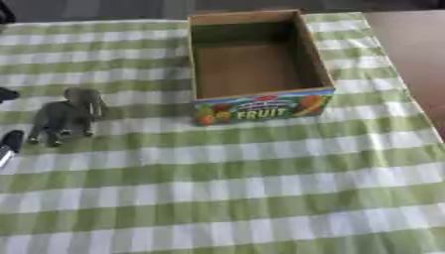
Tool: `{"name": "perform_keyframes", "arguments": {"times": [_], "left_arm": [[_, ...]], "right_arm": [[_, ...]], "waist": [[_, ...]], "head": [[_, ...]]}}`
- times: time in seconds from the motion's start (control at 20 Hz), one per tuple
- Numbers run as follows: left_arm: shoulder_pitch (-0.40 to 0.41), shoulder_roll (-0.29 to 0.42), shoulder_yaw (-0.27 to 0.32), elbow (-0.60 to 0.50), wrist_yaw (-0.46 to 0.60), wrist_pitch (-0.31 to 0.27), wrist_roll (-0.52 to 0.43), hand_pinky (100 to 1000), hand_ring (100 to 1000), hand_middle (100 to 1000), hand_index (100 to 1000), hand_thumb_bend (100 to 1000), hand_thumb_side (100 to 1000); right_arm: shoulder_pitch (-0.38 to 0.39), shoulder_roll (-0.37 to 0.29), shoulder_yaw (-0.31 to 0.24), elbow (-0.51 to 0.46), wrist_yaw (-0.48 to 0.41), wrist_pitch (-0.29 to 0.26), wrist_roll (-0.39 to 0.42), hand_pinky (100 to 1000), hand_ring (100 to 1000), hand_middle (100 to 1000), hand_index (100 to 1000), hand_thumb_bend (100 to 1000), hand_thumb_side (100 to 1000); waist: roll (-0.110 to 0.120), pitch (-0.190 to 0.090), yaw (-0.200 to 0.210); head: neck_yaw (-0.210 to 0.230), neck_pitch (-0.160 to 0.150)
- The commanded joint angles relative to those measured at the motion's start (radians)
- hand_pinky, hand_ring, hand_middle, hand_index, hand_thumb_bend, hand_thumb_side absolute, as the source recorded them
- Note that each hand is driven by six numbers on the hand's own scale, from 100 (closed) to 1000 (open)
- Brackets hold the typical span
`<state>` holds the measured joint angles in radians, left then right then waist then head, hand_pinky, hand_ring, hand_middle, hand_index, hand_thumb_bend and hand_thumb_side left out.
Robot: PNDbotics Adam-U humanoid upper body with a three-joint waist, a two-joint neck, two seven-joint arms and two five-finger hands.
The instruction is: Pick up objects on the table and place them in the box.
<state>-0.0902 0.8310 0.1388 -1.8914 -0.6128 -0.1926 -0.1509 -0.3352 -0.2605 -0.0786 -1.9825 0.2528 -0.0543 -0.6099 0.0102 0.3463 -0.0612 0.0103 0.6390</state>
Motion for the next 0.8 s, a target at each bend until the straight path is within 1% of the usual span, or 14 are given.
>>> {"name": "perform_keyframes", "arguments": {"times": [0.05,0.25,0.3,0.35,0.4,0.55,0.65,0.7,0.8], "left_arm": [[-0.022,0.033,0.001,-0.017,-0.007,0.007,-0.021,767,786,802,916,184,776],[-0.063,0.044,-0.013,-0.021,-0.027,0.014,-0.054,782,793,791,914,236,743],[-0.078,0.052,-0.019,-0.023,-0.037,0.012,-0.065,793,800,781,915,268,720],[-0.096,0.062,-0.028,-0.024,-0.052,0.009,-0.077,795,800,779,915,271,718],[-0.116,0.074,-0.036,-0.025,-0.075,0.001,-0.089,813,812,769,921,299,692],[-0.167,0.107,-0.07,-0.01,-0.133,-0.016,-0.133,832,825,767,941,316,668],[-0.196,0.127,-0.092,0.008,-0.151,-0.028,-0.164,845,836,771,956,314,646],[-0.211,0.137,-0.102,0.02,-0.155,-0.033,-0.177,854,843,771,965,317,616],[-0.239,0.156,-0.126,0.051,-0.164,-0.042,-0.2,862,850,773,966,340,595]], "right_arm": [[-0.011,-0.025,-0.001,-0.018,-0.002,-0.002,0.003,856,746,664,806,100,655],[-0.007,-0.026,-0.001,-0.018,-0.001,0.002,0.004,857,747,664,806,100,656],[-0.005,-0.027,0.0,-0.018,-0.001,0.003,0.005,857,747,664,806,100,657],[-0.003,-0.028,0.0,-0.018,-0.001,0.004,0.005,857,747,664,806,100,657],[0.0,-0.03,0.001,-0.018,-0.001,0.005,0.006,857,747,664,806,100,657],[0.004,-0.032,0.003,-0.018,-0.001,0.007,0.008,857,747,664,806,100,658],[0.007,-0.034,0.004,-0.018,-0.002,0.008,0.01,858,748,664,806,100,658],[0.009,-0.035,0.005,-0.018,-0.002,0.009,0.011,858,748,664,806,100,658],[0.013,-0.036,0.007,-0.018,-0.003,0.01,0.013,858,748,664,806,100,658]], "waist": [[-0.002,-0.013,0.002],[-0.011,-0.01,0.006],[-0.013,-0.01,0.008],[-0.014,-0.01,0.011],[-0.015,-0.01,0.013],[-0.016,-0.01,0.02],[-0.015,-0.011,0.023],[-0.014,-0.012,0.025],[-0.012,-0.013,0.028]], "head": [[0.002,-0.015],[-0.001,-0.021],[-0.002,-0.02],[-0.005,-0.02],[-0.008,-0.019],[-0.015,-0.019],[-0.018,-0.02],[-0.02,-0.021],[-0.024,-0.022]]}}
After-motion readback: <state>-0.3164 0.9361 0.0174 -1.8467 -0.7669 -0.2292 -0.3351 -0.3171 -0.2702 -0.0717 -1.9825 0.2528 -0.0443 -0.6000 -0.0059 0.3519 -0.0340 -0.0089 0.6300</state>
